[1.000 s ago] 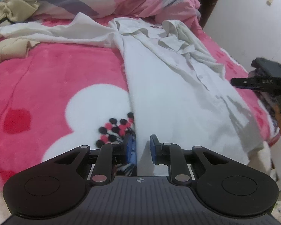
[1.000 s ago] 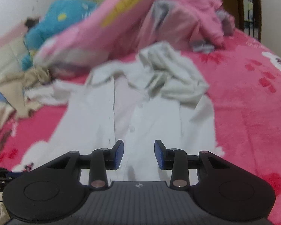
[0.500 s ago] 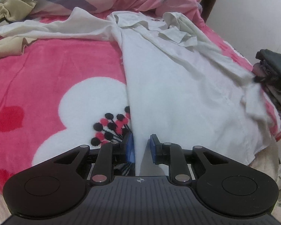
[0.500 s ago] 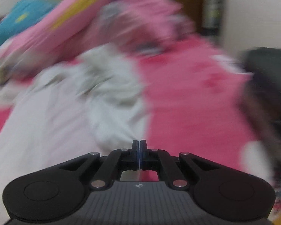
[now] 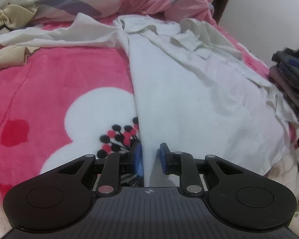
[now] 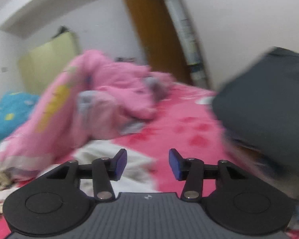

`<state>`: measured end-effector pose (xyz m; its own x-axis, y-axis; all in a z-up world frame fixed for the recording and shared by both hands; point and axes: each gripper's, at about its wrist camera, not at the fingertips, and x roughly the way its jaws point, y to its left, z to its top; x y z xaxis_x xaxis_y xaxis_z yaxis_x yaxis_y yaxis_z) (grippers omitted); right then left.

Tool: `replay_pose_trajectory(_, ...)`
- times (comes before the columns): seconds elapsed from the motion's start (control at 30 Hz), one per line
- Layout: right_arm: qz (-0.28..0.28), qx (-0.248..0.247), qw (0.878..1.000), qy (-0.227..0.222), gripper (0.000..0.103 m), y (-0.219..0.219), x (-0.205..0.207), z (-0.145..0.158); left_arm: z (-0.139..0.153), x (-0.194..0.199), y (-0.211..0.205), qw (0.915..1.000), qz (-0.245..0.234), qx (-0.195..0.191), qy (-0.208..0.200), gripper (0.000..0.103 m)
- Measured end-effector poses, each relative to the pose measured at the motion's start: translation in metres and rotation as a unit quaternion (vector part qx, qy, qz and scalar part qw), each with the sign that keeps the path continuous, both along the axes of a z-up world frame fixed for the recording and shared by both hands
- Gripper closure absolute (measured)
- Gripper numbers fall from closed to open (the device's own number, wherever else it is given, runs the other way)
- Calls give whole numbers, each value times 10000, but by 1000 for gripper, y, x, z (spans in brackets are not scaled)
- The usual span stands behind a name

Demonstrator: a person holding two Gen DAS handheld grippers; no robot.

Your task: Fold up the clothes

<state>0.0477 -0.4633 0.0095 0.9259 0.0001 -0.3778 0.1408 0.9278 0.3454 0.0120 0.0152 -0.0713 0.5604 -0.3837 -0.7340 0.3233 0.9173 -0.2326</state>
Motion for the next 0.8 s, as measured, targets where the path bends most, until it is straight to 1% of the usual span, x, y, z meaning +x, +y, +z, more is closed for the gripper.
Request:
replay_pose_trajectory(0.03, 298, 58, 9995, 99, 48, 11, 12, 2, 3, 0, 1, 9999, 43, -27, -103, 81)
replay_pose_trajectory(0.07, 640, 180, 9974, 288, 47, 24, 28, 1, 5, -1, 1, 9997, 55, -49, -232, 79)
replay_pose_trajectory(0.1, 996, 337, 9932, 502, 47, 36, 44, -3, 6, 0, 0, 9993, 27, -58, -358, 79)
replay_pose_trajectory(0.13, 1353, 496, 9868, 736, 45, 49, 62, -8, 7, 0, -1, 9989, -4, -53, -472, 78)
replay_pose_trajectory(0.2, 1964, 769, 9679, 1370, 43, 76, 101, -26, 2, 2, -8, 9982, -103, 88, -586, 77)
replay_pose_trajectory(0.23, 2172, 849, 9570, 1727, 43, 90, 122, -40, 0, 3, -12, 9978, -151, 164, -625, 77)
replay_pose_trajectory(0.27, 2350, 907, 9449, 2089, 44, 105, 143, -55, -5, 6, -14, 9978, -191, 256, -575, 77)
replay_pose_trajectory(0.3, 2423, 886, 9341, 2466, 44, 119, 160, -71, -10, 8, -15, 9980, -214, 294, -509, 77)
replay_pose_trajectory(0.33, 2429, 824, 9259, 2774, 47, 128, 178, -86, -13, 9, -14, 9983, -215, 276, -474, 77)
replay_pose_trajectory(0.37, 2403, 742, 9239, 2883, 49, 133, 192, -95, -15, 9, -12, 9984, -222, 232, -457, 77)
replay_pose_trajectory(0.4, 2385, 687, 9284, 2766, 49, 134, 205, -95, -15, 10, -10, 9985, -255, 213, -436, 77)
replay_pose_trajectory(0.43, 2333, 606, 9357, 2576, 53, 132, 224, -89, -15, 11, -9, 9985, -302, 210, -404, 77)
replay_pose_trajectory(0.47, 2246, 485, 9450, 2327, 53, 128, 245, -81, -15, 13, -8, 9985, -342, 204, -370, 77)
replay_pose_trajectory(0.5, 2043, 234, 9602, 1889, 53, 122, 269, -66, -15, 15, -7, 9987, -347, 180, -324, 77)
replay_pose_trajectory(0.53, 1807, 36, 9729, 1440, 54, 114, 291, -52, -14, 17, -6, 9989, -339, 153, -275, 77)
replay_pose_trajectory(0.57, 1482, 74, 9837, 1014, 52, 101, 307, -39, -14, 18, -6, 9991, -334, 129, -232, 77)
replay_pose_trajectory(0.6, 1180, 324, 9897, 743, 52, 85, 319, -30, -14, 19, -5, 9991, -337, 112, -216, 77)
replay_pose_trajectory(0.63, 920, 628, 9925, 507, 50, 70, 328, -23, -15, 18, -4, 9991, -345, 96, -215, 76)
replay_pose_trajectory(0.7, 730, 1562, 9847, 243, 50, 42, 324, -18, -16, 18, -1, 9991, -352, 54, -231, 77)
replay_pose_trajectory(0.73, 795, 1869, 9792, 21, 48, 36, 315, -17, -16, 18, 0, 9991, -351, 24, -239, 76)
replay_pose_trajectory(0.77, 877, 1984, 9761, -101, 42, 33, 306, -17, -17, 17, 1, 9991, -353, -5, -247, 77)
replay_pose_trajectory(0.8, 955, 1982, 9755, -61, 42, 33, 296, -17, -17, 17, 2, 9990, -361, -24, -255, 77)
